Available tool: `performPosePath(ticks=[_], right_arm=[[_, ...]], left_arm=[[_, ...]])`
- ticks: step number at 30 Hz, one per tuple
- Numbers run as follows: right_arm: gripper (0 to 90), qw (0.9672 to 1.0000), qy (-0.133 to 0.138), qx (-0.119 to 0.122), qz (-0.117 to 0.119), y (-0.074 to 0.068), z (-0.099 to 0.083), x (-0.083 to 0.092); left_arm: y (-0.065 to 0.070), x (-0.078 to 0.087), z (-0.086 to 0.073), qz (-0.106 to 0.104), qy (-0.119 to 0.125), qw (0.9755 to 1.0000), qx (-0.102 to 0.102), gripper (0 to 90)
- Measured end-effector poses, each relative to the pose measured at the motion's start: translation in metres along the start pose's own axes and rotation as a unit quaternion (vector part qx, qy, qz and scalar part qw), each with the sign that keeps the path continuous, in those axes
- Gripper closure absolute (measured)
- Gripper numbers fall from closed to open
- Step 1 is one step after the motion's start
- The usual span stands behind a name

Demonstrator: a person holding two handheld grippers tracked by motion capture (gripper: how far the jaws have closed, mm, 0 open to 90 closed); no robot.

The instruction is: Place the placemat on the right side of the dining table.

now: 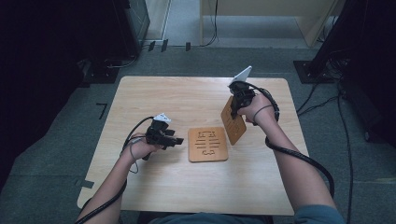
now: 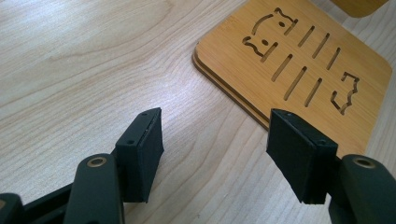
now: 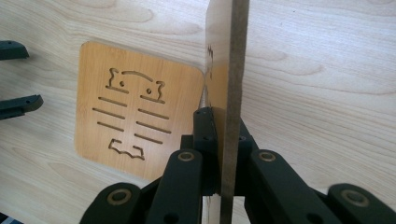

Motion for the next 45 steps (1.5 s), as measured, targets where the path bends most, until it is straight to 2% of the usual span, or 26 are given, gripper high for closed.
performPosePath(ticks=[8,19,30,45], right_arm=[[87.3,1.0,0.003,-0.007,-0.001,0.01,0.001,0.0],[87.3,0.9995,0.005,-0.033,-0.001,0.03,0.003,0.003],[87.3,0.9986,0.005,-0.05,-0.016,0.047,0.005,0.01],[87.3,0.9957,-0.002,-0.086,-0.035,0.072,0.013,0.014]], left_arm=[[-0.001,0.0,0.0,0.0,0.001,1.0,0.001,35.2],[-0.001,-0.001,0.0,0.001,-0.001,1.0,0.001,35.2],[-0.001,-0.001,-0.001,0.001,0.0,1.0,0.0,35.2],[0.0,-0.001,-0.001,0.002,-0.002,1.0,-0.003,35.2]])
Point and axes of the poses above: each handheld gripper's, and its own axes: x roughly backward along the jaws, z roughly out of its top, y roughly to its right, the point moved 2 cm from there along -x, roughly forward along the jaws, and after that the axes turned 8 degrees about -z, right-handed, at the moved point
